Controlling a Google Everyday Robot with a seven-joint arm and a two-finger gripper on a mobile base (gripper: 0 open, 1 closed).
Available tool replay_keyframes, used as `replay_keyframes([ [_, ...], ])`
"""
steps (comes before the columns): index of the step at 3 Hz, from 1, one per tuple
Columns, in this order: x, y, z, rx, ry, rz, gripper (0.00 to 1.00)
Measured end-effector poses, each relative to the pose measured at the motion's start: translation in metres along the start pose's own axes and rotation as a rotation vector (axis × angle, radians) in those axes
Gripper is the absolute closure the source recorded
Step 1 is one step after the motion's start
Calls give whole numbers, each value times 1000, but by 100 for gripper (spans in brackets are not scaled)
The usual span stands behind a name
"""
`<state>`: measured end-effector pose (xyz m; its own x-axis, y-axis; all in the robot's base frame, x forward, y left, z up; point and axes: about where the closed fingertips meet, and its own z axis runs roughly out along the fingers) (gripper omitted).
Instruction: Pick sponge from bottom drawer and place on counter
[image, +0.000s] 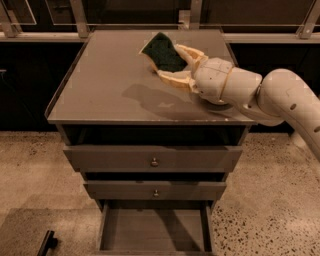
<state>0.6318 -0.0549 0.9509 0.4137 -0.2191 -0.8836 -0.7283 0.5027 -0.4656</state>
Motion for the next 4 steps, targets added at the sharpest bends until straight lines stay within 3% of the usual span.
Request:
replay_keyframes([
  [1,11,2,19,-111,92,60,100],
  [2,36,11,22,-181,162,153,100],
  [3,57,25,21,-208,180,227,100],
  [4,57,26,21,-209,180,228,81],
])
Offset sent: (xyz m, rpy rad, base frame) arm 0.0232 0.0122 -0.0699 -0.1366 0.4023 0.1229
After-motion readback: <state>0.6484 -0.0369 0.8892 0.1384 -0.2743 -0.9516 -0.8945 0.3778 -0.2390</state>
